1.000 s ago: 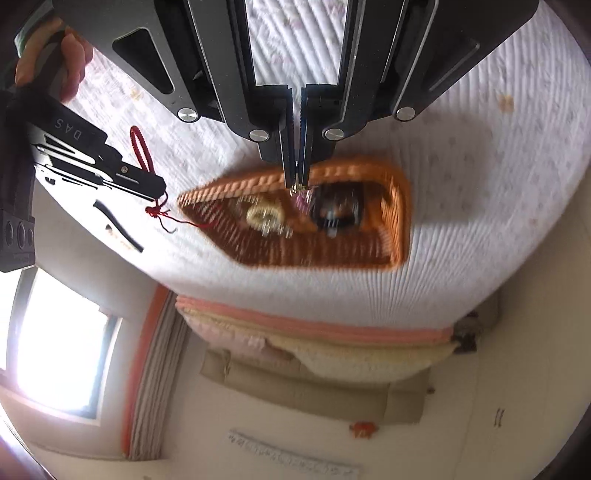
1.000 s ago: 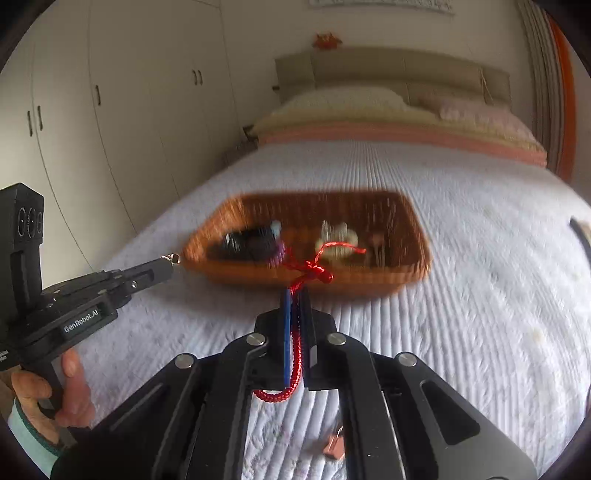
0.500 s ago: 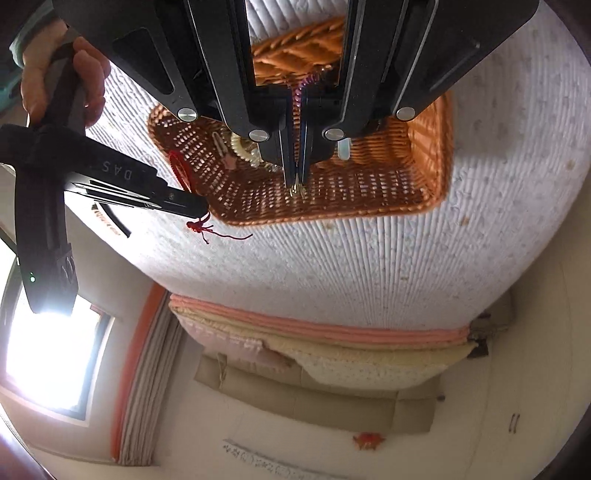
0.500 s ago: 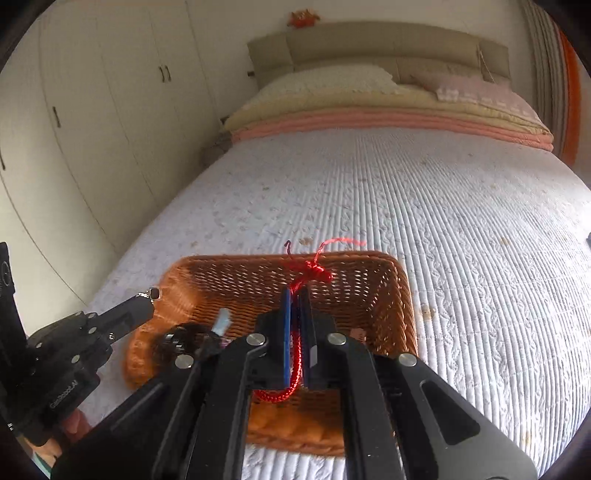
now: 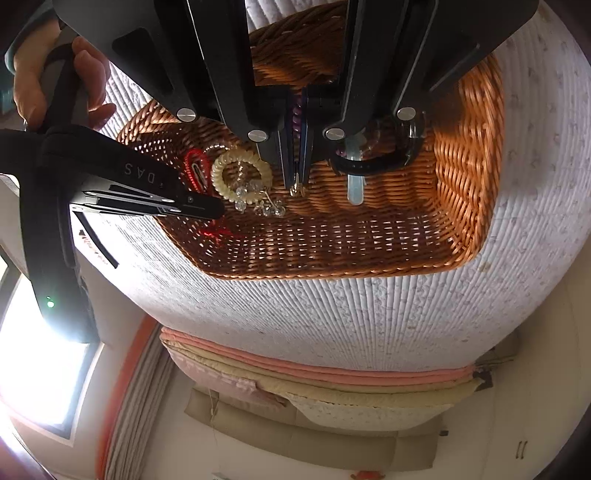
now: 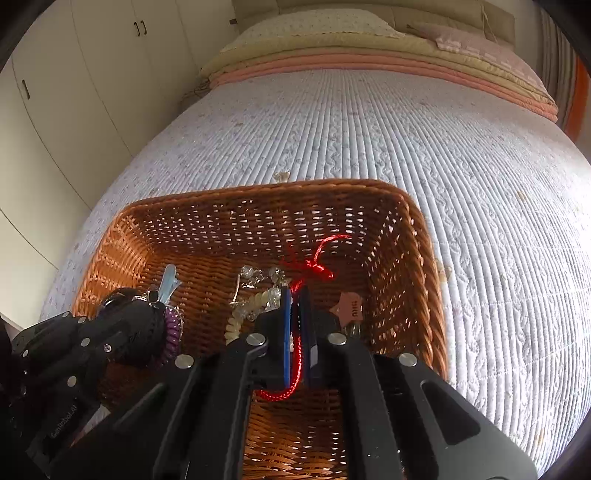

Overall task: Organize jewelry
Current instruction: 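Carry the red cord into the basket with the right gripper and release, then move both grippers back toward the keys and gold earring on the bed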

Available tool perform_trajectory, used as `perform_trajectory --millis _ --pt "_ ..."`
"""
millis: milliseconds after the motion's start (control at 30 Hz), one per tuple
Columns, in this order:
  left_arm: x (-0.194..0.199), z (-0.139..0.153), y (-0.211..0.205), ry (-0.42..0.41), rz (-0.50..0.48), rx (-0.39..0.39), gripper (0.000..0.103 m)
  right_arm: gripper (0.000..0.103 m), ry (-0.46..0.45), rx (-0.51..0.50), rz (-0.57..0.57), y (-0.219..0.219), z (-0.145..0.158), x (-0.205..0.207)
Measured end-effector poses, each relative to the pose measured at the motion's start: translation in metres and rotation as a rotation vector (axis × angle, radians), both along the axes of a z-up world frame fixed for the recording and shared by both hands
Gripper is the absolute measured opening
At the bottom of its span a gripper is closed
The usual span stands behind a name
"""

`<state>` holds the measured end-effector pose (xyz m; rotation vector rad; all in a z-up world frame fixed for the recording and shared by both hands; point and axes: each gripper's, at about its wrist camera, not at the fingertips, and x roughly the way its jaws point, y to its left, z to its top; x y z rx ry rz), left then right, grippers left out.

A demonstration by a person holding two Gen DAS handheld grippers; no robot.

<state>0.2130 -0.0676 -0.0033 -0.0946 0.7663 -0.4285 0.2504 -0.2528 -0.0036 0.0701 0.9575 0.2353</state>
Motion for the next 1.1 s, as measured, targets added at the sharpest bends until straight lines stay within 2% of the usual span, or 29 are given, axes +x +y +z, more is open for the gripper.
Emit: perform_trajectory --millis 33,67,167,267,333,367,433,500,600,700,900,1100 --pt "-0.005 0.002 -0.001 -0.006 -0.012 0.008 0.022 0.004 0.012 0.003 0.003 0.0 0.0 0.0" --pt "-0.011 0.006 -0.001 -0.022 -0.016 0.016 0.032 0.004 0.026 0.01 0.007 0.0 0.0 -0.001" --pt "-0.028 0.019 0.004 -0.048 -0.029 0.004 0.04 0.004 0.043 0.058 0.014 -0.005 0.006 -0.008" --pt "-0.043 0.034 0.016 -0.049 -0.032 -0.042 0.044 0.01 0.042 0.087 0.007 -0.009 0.016 -0.022" --pt "-0.055 0.046 0.024 -0.062 -0.023 -0.058 0.044 0.022 0.033 0.098 0.005 -0.013 0.026 -0.036" --pt "-0.063 0.051 0.028 -0.069 -0.02 -0.065 0.044 0.025 0.02 0.098 0.003 -0.014 0.031 -0.044" --pt "-0.079 0.061 0.035 -0.083 -0.015 -0.086 0.044 0.04 -0.016 0.1 0.004 -0.015 0.047 -0.066" --pt "-0.101 0.071 0.043 -0.102 -0.016 -0.117 0.046 0.048 -0.054 0.111 0.006 -0.018 0.061 -0.092" --pt "-0.132 0.081 0.049 -0.131 -0.021 -0.143 0.047 0.048 -0.1 0.103 0.011 -0.018 0.075 -0.128" --pt "-0.163 0.082 0.054 -0.153 -0.021 -0.159 0.05 0.048 -0.152 0.05 -0.009 -0.016 0.077 -0.169" --pt "-0.204 0.06 0.059 -0.141 0.0 -0.169 0.051 0.048 -0.162 0.026 -0.048 -0.025 0.041 -0.232" --pt "-0.212 0.006 0.052 -0.056 0.05 -0.145 0.054 0.048 -0.101 0.025 -0.072 -0.022 -0.02 -0.255"
